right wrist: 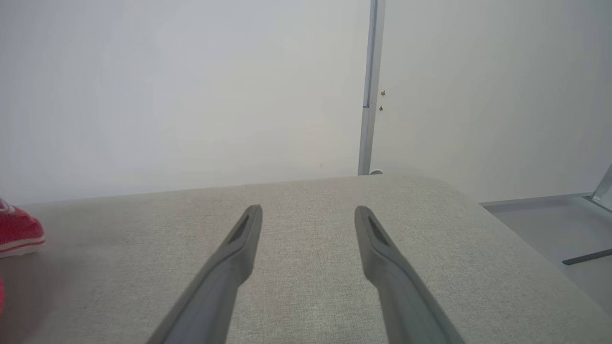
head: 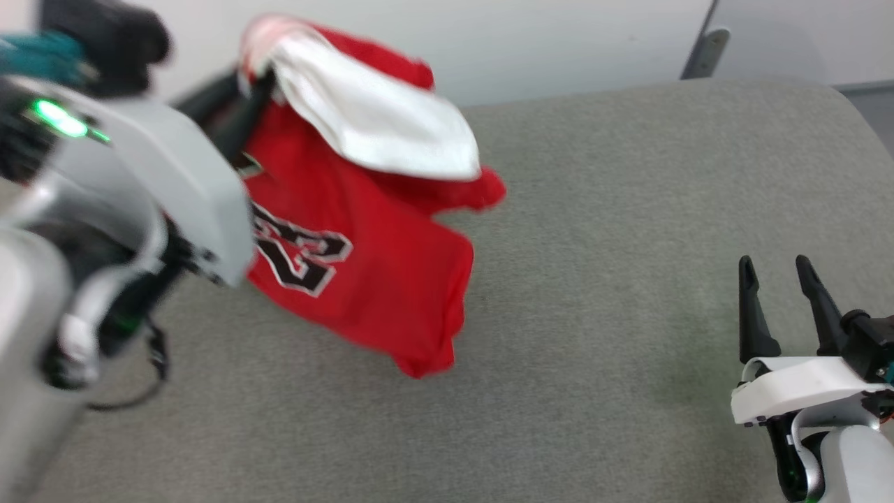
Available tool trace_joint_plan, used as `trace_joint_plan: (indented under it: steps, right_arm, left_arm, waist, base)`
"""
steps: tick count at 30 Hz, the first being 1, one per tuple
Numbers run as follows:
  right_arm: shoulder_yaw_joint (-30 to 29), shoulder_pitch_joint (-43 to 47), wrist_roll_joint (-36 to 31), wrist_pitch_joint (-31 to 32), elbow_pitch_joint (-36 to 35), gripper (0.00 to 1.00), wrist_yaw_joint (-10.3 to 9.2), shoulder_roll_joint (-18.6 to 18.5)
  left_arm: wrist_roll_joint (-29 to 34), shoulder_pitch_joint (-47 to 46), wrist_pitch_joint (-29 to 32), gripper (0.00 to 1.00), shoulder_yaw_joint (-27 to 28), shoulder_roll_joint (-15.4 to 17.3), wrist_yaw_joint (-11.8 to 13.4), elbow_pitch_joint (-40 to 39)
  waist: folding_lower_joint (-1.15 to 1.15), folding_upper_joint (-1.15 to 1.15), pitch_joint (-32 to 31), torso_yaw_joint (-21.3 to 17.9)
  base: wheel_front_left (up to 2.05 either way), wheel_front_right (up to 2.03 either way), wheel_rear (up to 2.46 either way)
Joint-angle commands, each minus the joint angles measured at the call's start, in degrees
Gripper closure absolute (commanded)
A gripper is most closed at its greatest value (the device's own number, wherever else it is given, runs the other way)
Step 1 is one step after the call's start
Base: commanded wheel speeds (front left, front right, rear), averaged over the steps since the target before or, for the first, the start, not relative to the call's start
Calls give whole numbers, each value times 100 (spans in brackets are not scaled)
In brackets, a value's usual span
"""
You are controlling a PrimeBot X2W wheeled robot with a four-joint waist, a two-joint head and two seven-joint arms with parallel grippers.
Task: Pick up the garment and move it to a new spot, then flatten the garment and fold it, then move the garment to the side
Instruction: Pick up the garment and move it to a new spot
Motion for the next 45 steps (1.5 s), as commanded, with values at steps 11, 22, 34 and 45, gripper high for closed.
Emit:
trace_joint_plan:
  steps: [11,22,34,45]
  right_arm:
    - [132,-83,3,-174,309,0,-8,144]
    - [313,-224,57,-260,550,0,-8,197]
    - [421,-268,26,-273,702,0,-8,203]
    - [438,-34,66,-275,719,0,-8,25]
  left_arm:
    - [-107,1098,49,100,-933,-661,86,803]
    - [-320,1295,67,100,-1441,-1211,-378,2373]
    - [-411,940,-28,0,-1543,-1480,-913,3117]
    - [-402,1244,-553,0,-1203,-1051,-794,2386]
  waist:
    - [0,0,419,-441]
    - [0,0,534,-510]
    - [0,0,292,-336]
    - [0,0,-292,130]
  base:
    - [0,0,0]
    - [0,0,0]
    - [0,0,0]
    - [0,0,0]
